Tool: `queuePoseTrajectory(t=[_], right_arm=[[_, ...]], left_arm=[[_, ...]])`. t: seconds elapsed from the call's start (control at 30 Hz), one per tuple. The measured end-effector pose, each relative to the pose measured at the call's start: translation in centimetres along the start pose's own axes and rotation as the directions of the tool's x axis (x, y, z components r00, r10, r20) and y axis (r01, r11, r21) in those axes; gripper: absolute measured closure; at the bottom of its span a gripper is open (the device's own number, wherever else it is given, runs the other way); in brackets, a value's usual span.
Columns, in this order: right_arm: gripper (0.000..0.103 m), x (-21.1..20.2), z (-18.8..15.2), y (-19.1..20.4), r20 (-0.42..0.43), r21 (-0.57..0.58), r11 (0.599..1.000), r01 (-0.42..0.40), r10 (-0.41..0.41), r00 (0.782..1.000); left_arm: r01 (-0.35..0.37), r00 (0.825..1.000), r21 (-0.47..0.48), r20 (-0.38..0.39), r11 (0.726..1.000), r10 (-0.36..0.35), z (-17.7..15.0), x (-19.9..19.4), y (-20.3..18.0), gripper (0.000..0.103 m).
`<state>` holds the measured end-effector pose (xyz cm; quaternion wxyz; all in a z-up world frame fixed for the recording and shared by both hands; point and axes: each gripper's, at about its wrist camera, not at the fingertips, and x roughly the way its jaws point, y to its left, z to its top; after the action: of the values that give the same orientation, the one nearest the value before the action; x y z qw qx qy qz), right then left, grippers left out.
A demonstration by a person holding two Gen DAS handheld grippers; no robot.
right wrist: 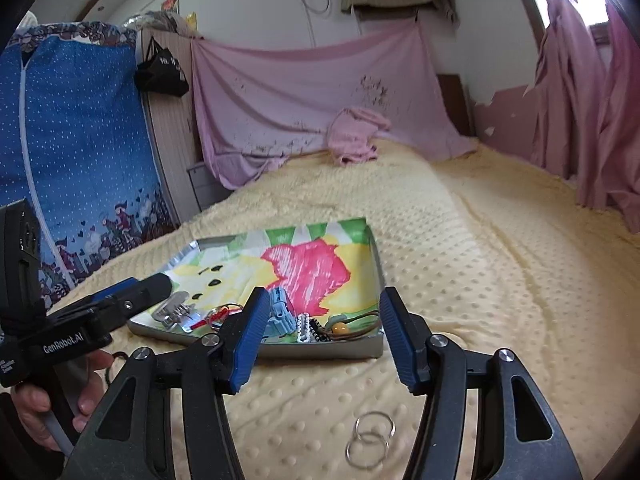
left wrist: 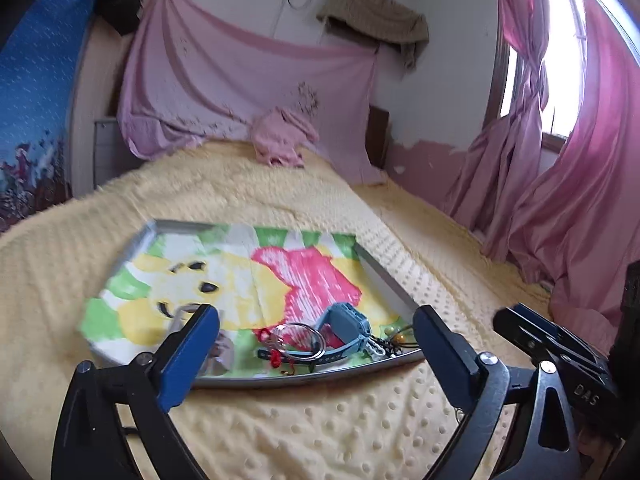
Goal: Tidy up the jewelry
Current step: 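Carry the hoops and silver clip into the tray and open both tools, then withdraw both tools toward the black hair tie and small silver rings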
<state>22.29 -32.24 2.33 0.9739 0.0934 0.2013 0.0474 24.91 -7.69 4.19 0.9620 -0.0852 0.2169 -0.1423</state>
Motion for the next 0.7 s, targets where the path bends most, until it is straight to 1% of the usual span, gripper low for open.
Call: queuePoseTrajectory(t=[0.03,0.07,0.13,0.2,0.23,0.27,0.37,0.43,0.57,0.7], right_arm=[[0.033,-1.0,-0.1,0.1,0.018,0.005,1.0,0.002,-0.002,1.0],[0.029,-1.6,-0.2,0.2,0.028,0.009,1.0,0.001,-0.001,1.0],[0.028,-3.2,-0.4,0.4,0.049,0.012,1.0,0.002,-0.002,0.999],[0.018,-4.5,-0.8,0.9,0.062,0.007,1.0,0.001,-0.002,0.998],[0.008,-5.4,-1.1,1.2,0.072,0.002,1.0,0.002,-0.002,0.997],[0.005,-5.8,-1.3,1.4,0.08,0.001,1.0,0.004,-0.004,0.997],[0.005,-7.6,-2.2,2.0,0.093,0.003,1.0,0.013,-0.013,0.996],[0.005,-8.6,-2.8,2.1,0.098,0.01,1.0,0.02,-0.021,0.995],[0.005,-9.4,-3.9,2.4,0.073,-0.005,0.999,0.035,-0.034,0.997],[0.005,-9.4,-4.9,2.6,0.04,-0.013,0.999,0.032,-0.031,0.999]], left_arm=[[-0.011,1.0,0.002,0.016,1.0,0.011,0.0,-0.8,0.1,0.0],[-0.021,0.999,0.002,0.029,1.0,0.021,-0.1,-1.6,0.2,0.0],[-0.04,0.998,0.006,0.048,0.999,0.039,-0.2,-3.3,0.4,0.0],[-0.071,0.995,0.016,0.072,0.997,0.069,-0.5,-4.9,0.5,0.0],[-0.087,0.993,0.022,0.087,0.996,0.085,-0.7,-5.9,0.6,0.0],[-0.096,0.991,0.023,0.095,0.995,0.093,-0.9,-6.5,0.7,0.0],[-0.134,0.986,0.028,0.106,0.991,0.13,-1.5,-8.6,1.1,0.0],[-0.146,0.984,0.026,0.107,0.989,0.142,-2.0,-9.6,1.4,0.0],[-0.178,0.981,0.06,0.089,0.982,0.173,-3.5,-11.1,1.7,0.0],[-0.21,0.977,0.074,0.064,0.975,0.205,-5.0,-11.6,2.3,0.0]])
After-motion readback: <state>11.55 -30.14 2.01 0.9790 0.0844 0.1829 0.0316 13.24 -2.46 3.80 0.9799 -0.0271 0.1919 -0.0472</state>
